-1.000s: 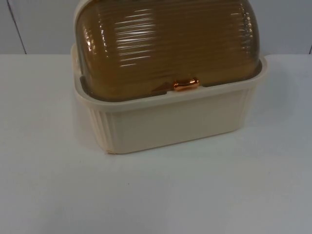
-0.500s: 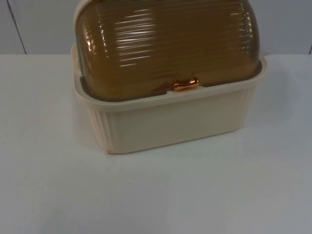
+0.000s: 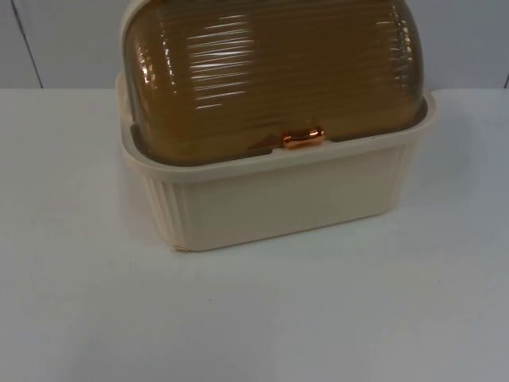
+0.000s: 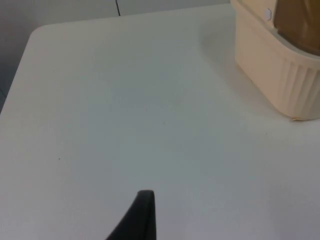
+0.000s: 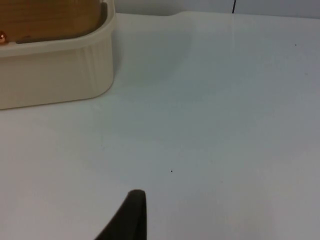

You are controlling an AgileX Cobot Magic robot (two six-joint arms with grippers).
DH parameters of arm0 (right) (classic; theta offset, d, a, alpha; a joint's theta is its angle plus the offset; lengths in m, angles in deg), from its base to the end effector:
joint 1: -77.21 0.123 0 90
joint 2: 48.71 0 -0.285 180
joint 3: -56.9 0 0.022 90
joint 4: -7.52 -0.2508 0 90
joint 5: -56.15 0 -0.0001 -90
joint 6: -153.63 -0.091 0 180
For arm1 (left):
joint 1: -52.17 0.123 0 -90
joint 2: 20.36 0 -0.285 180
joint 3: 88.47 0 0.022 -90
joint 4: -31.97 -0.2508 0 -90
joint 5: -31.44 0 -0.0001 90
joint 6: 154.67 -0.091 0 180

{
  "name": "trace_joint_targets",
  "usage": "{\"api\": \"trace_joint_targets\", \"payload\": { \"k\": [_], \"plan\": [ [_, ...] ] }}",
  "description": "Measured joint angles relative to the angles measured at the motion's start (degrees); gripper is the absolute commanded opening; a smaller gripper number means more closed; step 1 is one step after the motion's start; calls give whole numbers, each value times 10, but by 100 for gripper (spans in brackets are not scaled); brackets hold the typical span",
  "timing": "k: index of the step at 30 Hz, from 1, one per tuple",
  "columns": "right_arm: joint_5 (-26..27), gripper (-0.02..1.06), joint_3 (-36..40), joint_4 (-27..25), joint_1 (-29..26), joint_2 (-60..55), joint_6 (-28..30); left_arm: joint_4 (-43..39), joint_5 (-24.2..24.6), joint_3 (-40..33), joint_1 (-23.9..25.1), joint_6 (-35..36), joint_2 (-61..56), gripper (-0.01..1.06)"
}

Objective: Open the box lid with the left hand, place the block into the box with the right hand, then close the box lid with the left hand.

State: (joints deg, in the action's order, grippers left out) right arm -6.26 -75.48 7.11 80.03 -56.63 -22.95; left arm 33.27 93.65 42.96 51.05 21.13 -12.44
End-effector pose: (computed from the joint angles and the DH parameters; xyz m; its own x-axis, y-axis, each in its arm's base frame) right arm -0.0076 0.0002 0.2796 -0.4643 -0.0793 -0.8821 -0.0811 0.9956 -0.0468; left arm -0.0056 -0.0017 0.2753 -0.4768 0.0720 -0.8761 0.0672 0.9967 0.0454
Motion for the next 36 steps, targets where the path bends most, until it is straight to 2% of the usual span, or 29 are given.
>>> {"api": "trace_joint_targets", "payload": {
  "k": [36],
  "plan": [
    [0,105,0,0,0,0,-26,0,0,0,0,1,0,101]
  ]
}}
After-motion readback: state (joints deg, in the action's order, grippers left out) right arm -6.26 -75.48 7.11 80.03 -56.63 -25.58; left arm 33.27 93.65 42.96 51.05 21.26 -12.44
